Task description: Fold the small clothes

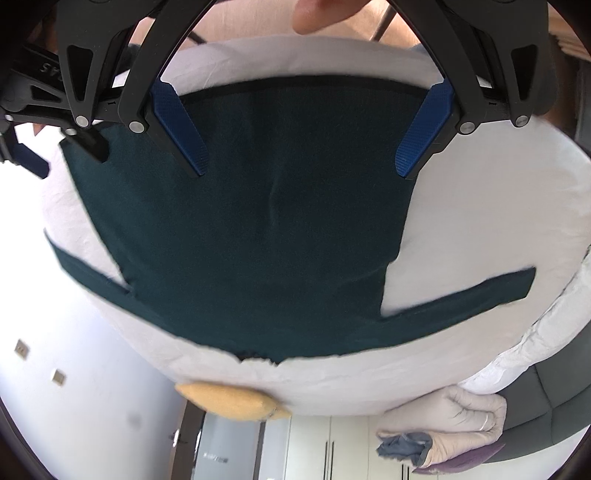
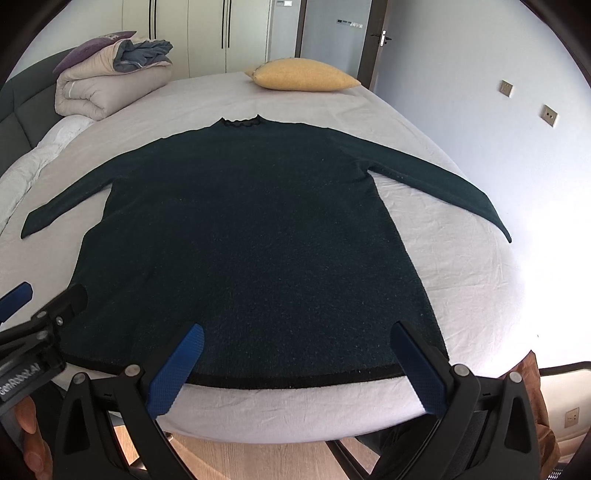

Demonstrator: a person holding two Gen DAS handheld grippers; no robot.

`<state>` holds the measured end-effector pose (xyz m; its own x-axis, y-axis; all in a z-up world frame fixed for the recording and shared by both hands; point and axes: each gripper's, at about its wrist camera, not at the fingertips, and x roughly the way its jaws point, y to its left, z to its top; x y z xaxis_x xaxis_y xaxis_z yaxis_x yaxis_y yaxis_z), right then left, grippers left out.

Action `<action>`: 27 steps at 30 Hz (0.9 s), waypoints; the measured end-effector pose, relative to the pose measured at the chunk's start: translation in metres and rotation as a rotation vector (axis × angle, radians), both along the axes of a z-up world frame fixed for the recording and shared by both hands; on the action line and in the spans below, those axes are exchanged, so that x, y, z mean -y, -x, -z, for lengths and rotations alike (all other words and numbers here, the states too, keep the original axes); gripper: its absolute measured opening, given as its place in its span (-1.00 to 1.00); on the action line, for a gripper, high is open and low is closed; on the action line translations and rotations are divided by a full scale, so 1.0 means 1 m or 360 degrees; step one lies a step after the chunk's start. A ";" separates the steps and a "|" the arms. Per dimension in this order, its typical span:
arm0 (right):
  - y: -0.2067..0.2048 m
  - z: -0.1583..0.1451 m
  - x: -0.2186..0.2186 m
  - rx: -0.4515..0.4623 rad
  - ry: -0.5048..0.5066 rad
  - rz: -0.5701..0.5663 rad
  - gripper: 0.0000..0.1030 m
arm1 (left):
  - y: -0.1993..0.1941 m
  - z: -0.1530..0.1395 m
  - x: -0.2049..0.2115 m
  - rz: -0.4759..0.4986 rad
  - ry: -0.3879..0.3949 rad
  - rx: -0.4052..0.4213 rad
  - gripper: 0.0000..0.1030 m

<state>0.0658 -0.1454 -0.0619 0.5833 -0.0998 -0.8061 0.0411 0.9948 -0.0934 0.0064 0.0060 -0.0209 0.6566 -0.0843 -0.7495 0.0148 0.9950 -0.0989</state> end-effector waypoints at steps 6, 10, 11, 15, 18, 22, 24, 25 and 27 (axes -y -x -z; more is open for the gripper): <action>-0.020 -0.002 -0.002 0.0003 -0.0006 -0.0016 1.00 | -0.011 -0.005 -0.025 0.0029 0.0037 0.0074 1.00; -0.036 -0.005 -0.012 0.0015 0.0008 -0.0055 1.00 | -0.034 -0.004 -0.074 0.0019 0.0323 0.0008 1.00; -0.041 -0.006 -0.015 0.0021 0.0015 -0.0070 1.00 | -0.041 -0.005 -0.088 0.0014 0.0407 0.0007 1.00; -0.058 -0.010 -0.029 0.0033 0.0016 -0.0127 1.00 | -0.065 -0.011 -0.145 -0.0068 0.0667 0.0080 1.00; -0.072 -0.014 -0.039 0.0048 0.0007 -0.0165 1.00 | -0.079 -0.008 -0.191 -0.0217 0.0813 0.0124 1.00; -0.089 -0.013 -0.053 0.0050 -0.0001 -0.0215 1.00 | -0.101 0.013 -0.262 -0.0355 0.1069 0.0077 1.00; -0.099 -0.011 -0.061 0.0038 -0.0012 -0.0246 1.00 | -0.108 0.026 -0.303 -0.0480 0.1222 0.0104 1.00; -0.103 -0.009 -0.065 0.0033 -0.0020 -0.0263 1.00 | -0.110 0.034 -0.325 -0.0570 0.1301 0.0127 1.00; -0.112 -0.006 -0.074 0.0020 -0.0038 -0.0306 1.00 | -0.117 0.046 -0.361 -0.0680 0.1413 0.0167 1.00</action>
